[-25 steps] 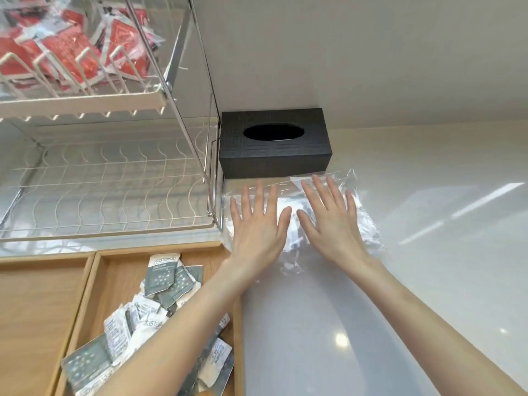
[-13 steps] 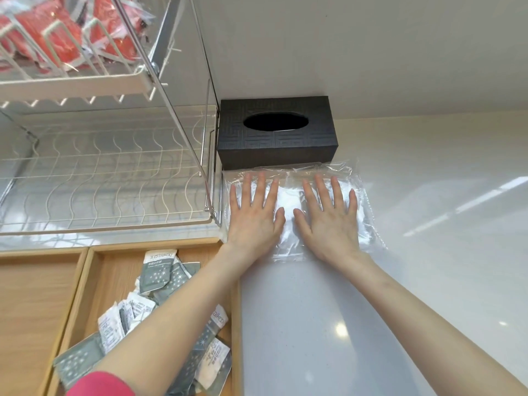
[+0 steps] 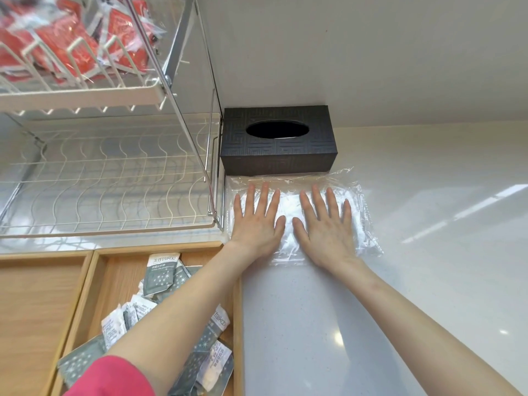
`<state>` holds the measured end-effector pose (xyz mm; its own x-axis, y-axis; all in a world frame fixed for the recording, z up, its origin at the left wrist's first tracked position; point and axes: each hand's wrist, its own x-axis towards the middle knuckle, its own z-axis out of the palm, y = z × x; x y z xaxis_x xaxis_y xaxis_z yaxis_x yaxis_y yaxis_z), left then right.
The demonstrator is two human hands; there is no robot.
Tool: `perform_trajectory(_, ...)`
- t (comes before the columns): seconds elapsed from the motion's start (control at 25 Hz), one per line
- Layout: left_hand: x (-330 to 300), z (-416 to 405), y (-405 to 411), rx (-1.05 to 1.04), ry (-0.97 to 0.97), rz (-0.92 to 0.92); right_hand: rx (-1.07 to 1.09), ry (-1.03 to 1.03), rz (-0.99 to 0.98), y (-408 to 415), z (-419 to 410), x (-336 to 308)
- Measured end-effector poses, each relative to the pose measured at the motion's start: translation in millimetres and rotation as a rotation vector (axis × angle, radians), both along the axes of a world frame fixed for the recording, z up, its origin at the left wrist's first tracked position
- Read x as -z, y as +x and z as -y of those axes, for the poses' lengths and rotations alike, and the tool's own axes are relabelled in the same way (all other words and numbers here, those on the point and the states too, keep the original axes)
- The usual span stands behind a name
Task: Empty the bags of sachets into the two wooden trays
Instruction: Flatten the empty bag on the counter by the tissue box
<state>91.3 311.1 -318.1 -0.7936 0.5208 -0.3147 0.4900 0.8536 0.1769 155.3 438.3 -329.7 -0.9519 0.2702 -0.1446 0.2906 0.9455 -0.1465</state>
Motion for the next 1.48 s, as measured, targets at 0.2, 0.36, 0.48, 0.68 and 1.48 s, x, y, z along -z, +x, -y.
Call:
perform_trajectory(0.2, -13.4, 1.8, 0.9, -0.049, 0.125, 0.019, 0.005, -0.095, -0.032, 2.4, 0.2, -12.3)
perform_trajectory(0.36, -30.1, 1.6, 13.2, -0.054, 0.194, -0.042, 0.032, -0.123, -0.11, 9.3, 5.3, -28.0)
perform_trajectory(0.48, -46.2, 10.7, 29.9, -0.052, 0.251, -0.062, 0.058, -0.101, -0.128, 21.1, 7.8, -45.4)
perform_trajectory(0.68, -74.6, 46.0, 68.5, -0.006, 0.179, -0.149, 0.07, -0.057, -0.161, 56.7, 31.1, -80.4)
perform_trajectory(1.48, -203.5, 253.1, 67.4, -0.169, 0.345, -0.484, -0.166, -0.091, -0.459, 54.2, 210.2, -216.3)
